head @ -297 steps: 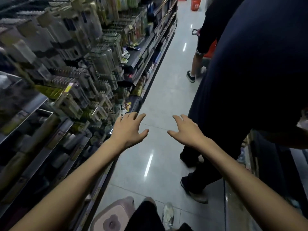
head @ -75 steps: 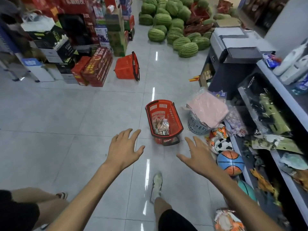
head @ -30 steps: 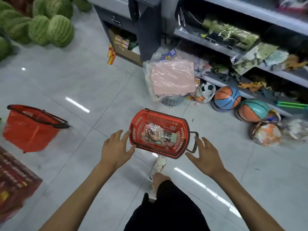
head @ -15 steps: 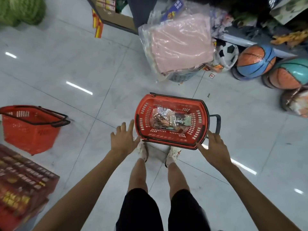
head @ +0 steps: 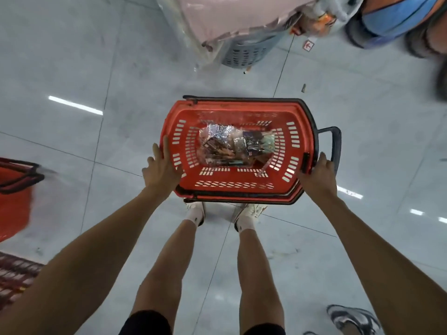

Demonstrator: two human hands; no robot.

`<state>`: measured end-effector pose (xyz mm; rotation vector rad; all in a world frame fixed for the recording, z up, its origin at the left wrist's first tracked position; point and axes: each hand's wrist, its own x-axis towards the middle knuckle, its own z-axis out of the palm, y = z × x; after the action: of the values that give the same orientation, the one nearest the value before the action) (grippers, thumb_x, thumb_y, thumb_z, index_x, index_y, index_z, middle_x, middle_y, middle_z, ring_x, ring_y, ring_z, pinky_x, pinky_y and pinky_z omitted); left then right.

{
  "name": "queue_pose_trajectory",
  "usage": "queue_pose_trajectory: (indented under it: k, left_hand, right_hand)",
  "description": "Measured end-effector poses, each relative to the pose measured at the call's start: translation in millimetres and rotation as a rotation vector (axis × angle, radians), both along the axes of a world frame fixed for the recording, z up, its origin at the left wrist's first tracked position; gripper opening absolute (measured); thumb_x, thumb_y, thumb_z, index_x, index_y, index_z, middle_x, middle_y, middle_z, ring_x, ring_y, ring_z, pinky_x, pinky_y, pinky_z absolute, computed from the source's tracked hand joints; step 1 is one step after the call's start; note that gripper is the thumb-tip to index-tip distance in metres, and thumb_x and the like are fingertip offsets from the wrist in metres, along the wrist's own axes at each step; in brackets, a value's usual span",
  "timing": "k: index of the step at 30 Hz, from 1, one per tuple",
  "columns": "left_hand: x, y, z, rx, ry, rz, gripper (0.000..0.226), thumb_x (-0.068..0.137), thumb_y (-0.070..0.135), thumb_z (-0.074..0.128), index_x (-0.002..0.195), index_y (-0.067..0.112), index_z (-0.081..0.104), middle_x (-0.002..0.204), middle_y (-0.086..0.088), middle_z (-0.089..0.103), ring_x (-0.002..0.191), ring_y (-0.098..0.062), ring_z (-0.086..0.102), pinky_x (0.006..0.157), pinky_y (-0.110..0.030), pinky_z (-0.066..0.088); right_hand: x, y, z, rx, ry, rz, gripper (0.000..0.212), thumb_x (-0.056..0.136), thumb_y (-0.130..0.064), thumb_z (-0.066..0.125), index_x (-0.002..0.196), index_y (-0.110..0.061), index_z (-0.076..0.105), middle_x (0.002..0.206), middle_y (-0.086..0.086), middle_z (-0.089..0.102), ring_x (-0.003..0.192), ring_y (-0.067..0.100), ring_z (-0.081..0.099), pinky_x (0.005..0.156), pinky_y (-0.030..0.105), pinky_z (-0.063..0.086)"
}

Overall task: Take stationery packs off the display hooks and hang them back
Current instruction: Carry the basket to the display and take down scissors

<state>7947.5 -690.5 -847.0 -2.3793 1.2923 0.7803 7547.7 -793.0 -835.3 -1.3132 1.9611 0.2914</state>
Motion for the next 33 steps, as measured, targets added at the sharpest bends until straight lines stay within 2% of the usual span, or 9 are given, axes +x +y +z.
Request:
queue_pose_trajectory:
  k: [2,5,7,10,13,16,22,30,33]
  left_hand:
    - [-2.1,-6.2,-16.2,-0.106,0.059,0.113,0.105,0.088,0.059,0.069,0.16,0.03,-0.001,0.145,-0.019,0.039,0.104,-0.047,0.062,0.074,-0.062,0.057]
    - [-6.5,-11.7,-31.6,-0.228,0.102,0.223,0.097,0.092,0.056,0.064,0.16,0.03,0.0,0.14,-0.018,0.043,0.101,-0.044,0.064,0.074,-0.063,0.058]
    - [-8.1,-13.7,-36.0,-0.245,0.077,0.288,0.094,0.094,0.06,0.06,0.161,0.03,0.001,0.142,-0.018,0.047,0.106,-0.043,0.065,0.08,-0.063,0.058]
    - [4.7,-16.8,-40.7,-0.195,0.065,0.4,0.083,0.097,0.059,0.057,0.159,0.022,0.014,0.132,-0.017,0.059,0.107,-0.041,0.067,0.082,-0.057,0.057]
    - [21.3,-18.6,-41.7,-0.164,0.118,0.394,0.059,0.092,0.052,0.065,0.133,0.014,0.044,0.116,-0.011,0.067,0.096,-0.037,0.071,0.073,-0.046,0.058]
    - [22.4,-24.2,-24.1,-0.15,0.137,0.362,0.053,0.087,0.056,0.069,0.117,0.019,0.046,0.108,-0.003,0.068,0.088,-0.029,0.072,0.073,-0.045,0.061]
    - [1.7,-55.4,53.4,-0.148,0.16,0.234,0.055,0.087,0.054,0.072,0.122,0.02,0.045,0.111,-0.002,0.069,0.088,-0.027,0.072,0.075,-0.048,0.063]
    - [-72.2,-121.9,200.4,-0.192,0.257,-0.084,0.045,0.085,0.031,0.072,0.119,0.017,0.046,0.111,-0.011,0.066,0.091,-0.036,0.068,0.078,-0.05,0.059]
    - [-118.9,-152.6,260.6,-0.235,0.3,-0.233,0.048,0.082,0.036,0.068,0.121,0.019,0.048,0.116,-0.013,0.064,0.097,-0.04,0.068,0.08,-0.054,0.059]
  right_hand:
    - [1.0,-7.0,-17.7,-0.017,0.045,-0.029,0.091,0.082,-0.058,0.071,0.145,-0.005,0.034,0.138,0.023,0.049,0.126,0.044,0.051,0.1,0.058,0.05]
    - [3.4,-16.2,-35.1,0.015,0.043,-0.083,0.073,0.085,-0.046,0.074,0.134,-0.004,0.04,0.127,0.018,0.057,0.113,0.041,0.06,0.086,0.047,0.051]
    - [2.6,-24.1,-45.3,0.043,0.008,-0.155,0.061,0.088,-0.036,0.072,0.131,-0.005,0.041,0.114,0.012,0.062,0.101,0.036,0.064,0.074,0.039,0.048]
    - [2.4,-35.5,-54.8,0.055,-0.037,-0.294,0.049,0.09,-0.027,0.072,0.127,-0.011,0.046,0.103,0.005,0.061,0.092,0.032,0.065,0.071,0.035,0.046]
    - [2.4,-41.1,-52.1,0.065,-0.052,-0.368,0.048,0.086,-0.029,0.076,0.124,-0.012,0.051,0.101,0.004,0.061,0.087,0.028,0.061,0.073,0.035,0.048]
    - [-1.3,-42.1,-37.0,0.065,-0.049,-0.417,0.049,0.086,-0.029,0.075,0.125,-0.01,0.053,0.105,0.007,0.062,0.088,0.026,0.059,0.076,0.035,0.049]
    - [-32.8,-28.3,41.4,0.022,-0.031,-0.553,0.045,0.084,-0.024,0.073,0.125,-0.009,0.059,0.118,0.014,0.07,0.103,0.036,0.068,0.077,0.033,0.049]
    - [-119.2,32.2,202.3,-0.164,0.024,-0.744,0.042,0.085,-0.016,0.066,0.122,-0.003,0.053,0.11,0.018,0.069,0.097,0.04,0.067,0.074,0.036,0.049]
    - [-159.5,55.7,268.0,-0.249,0.051,-0.8,0.04,0.082,-0.016,0.067,0.117,-0.004,0.051,0.104,0.018,0.069,0.092,0.041,0.067,0.075,0.042,0.054]
